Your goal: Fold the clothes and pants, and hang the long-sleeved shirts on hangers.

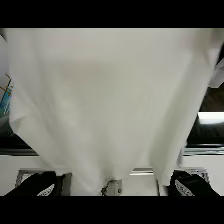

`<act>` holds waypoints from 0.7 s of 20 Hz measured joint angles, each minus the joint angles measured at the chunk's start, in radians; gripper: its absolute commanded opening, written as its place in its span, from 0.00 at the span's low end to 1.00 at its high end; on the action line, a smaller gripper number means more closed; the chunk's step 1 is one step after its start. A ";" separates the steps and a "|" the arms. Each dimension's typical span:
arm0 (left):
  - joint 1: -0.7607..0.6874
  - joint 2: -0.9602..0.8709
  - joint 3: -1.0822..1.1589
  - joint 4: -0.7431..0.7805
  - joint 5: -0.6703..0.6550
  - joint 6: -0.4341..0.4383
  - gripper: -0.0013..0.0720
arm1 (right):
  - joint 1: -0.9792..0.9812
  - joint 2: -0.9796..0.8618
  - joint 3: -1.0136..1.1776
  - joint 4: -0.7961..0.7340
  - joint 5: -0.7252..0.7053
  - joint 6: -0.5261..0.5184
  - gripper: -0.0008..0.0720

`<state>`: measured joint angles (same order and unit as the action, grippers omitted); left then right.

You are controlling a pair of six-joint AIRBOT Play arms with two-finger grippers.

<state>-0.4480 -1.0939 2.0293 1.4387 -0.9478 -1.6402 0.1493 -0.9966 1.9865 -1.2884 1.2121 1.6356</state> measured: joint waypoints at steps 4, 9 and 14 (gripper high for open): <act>0.082 -0.167 -0.004 0.028 -0.111 -0.061 0.04 | 0.000 -0.173 -0.010 -0.114 0.067 -0.019 0.06; 0.071 -0.169 -0.252 0.027 -0.200 -0.080 0.04 | 0.000 -0.225 -0.220 -0.213 0.091 -0.078 0.06; -0.107 -0.024 -0.790 -0.034 -0.125 -0.094 0.04 | -0.009 -0.155 -0.616 -0.310 0.064 -0.097 0.06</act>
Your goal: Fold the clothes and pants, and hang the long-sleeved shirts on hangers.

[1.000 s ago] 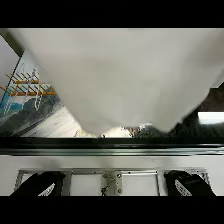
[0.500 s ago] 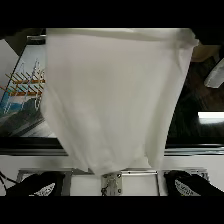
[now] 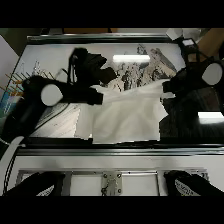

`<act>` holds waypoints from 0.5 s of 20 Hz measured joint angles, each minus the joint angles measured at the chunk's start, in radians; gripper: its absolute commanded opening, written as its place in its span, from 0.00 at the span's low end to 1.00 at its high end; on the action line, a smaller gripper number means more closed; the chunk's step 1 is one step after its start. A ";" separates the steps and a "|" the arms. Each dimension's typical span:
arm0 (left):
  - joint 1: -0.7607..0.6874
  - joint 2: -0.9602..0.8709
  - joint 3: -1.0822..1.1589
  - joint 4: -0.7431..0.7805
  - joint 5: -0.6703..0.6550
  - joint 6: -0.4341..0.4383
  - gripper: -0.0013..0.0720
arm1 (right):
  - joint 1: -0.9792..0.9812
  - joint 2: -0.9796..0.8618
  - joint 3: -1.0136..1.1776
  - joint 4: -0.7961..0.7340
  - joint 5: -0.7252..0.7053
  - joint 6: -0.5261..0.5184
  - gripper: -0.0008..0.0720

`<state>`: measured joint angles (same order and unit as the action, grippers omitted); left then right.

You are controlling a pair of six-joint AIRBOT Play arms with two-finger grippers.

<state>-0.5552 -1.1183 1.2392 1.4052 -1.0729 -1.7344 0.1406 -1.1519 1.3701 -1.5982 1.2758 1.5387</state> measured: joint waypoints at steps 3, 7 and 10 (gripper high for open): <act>-0.122 0.034 -0.269 -0.066 0.152 -0.058 0.04 | -0.022 0.019 -0.196 -0.023 -0.061 -0.001 0.36; -0.229 -0.003 -0.439 -0.135 0.278 -0.108 0.04 | -0.042 0.040 -0.307 -0.039 -0.114 0.010 0.81; -0.260 -0.026 -0.465 -0.155 0.305 -0.122 0.04 | -0.034 0.104 -0.332 -0.002 -0.116 0.014 0.80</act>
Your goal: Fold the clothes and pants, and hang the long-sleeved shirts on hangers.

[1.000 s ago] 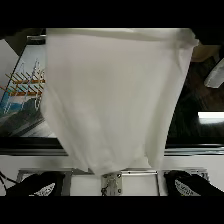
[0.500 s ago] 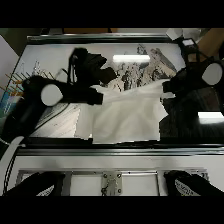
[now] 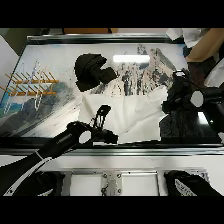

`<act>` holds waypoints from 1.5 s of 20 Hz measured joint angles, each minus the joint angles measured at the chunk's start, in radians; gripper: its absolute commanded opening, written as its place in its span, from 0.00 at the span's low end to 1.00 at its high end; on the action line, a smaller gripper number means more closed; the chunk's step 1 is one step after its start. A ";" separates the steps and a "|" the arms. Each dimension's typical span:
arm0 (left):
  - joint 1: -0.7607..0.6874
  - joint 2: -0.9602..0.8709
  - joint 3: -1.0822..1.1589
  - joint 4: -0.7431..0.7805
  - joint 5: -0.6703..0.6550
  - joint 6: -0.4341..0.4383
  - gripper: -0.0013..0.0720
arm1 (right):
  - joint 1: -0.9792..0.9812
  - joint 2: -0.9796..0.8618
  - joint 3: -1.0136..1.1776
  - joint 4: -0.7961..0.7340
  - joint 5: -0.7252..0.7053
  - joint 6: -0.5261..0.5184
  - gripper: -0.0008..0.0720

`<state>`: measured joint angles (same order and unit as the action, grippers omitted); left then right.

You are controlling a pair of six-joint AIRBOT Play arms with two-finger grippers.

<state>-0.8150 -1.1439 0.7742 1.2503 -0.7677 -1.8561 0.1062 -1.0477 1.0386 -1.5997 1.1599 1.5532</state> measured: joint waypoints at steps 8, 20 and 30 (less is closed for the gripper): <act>-0.012 0.026 -0.014 0.009 0.019 -0.010 0.04 | 0.150 0.174 -0.014 0.039 0.076 0.084 0.80; -0.012 0.011 -0.014 0.012 0.017 -0.011 0.04 | 0.680 -0.040 -0.127 -0.117 0.135 0.679 0.80; -0.012 0.049 -0.014 0.013 0.011 -0.011 0.04 | 0.822 -0.232 -0.135 -0.304 0.177 0.883 0.80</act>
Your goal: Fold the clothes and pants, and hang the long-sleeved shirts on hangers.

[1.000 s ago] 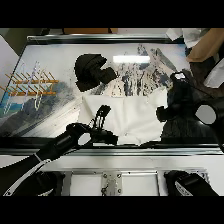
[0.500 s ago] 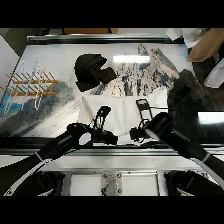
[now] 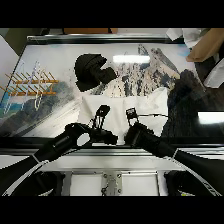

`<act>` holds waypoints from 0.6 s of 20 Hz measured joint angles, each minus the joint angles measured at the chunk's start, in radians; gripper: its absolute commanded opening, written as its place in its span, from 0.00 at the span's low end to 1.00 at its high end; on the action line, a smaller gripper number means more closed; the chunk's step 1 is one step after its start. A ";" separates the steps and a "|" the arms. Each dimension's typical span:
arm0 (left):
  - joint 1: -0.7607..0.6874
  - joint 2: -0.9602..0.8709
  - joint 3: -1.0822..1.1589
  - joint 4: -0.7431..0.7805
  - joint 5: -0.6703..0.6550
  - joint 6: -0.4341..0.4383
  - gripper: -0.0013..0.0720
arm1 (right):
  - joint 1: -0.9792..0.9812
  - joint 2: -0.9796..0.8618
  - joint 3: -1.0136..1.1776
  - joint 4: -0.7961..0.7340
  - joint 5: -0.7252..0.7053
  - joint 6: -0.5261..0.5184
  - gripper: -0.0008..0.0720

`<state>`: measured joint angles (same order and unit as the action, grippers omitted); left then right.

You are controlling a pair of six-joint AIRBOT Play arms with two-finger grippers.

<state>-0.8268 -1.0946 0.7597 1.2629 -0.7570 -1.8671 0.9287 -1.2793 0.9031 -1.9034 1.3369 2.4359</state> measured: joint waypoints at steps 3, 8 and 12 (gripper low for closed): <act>0.000 0.034 0.000 0.000 -0.005 0.000 0.04 | 0.003 -0.011 -0.001 -0.046 0.022 0.019 0.80; 0.000 0.062 0.000 0.000 -0.052 0.000 0.04 | 0.005 -0.041 -0.004 -0.097 0.053 0.026 0.31; 0.011 0.068 0.000 -0.001 -0.087 0.000 0.04 | -0.006 -0.007 -0.001 -0.141 0.090 -0.040 0.06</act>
<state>-0.8154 -1.0264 0.7597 1.2621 -0.8444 -1.8671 0.9230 -1.2861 0.9024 -2.0441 1.4273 2.3962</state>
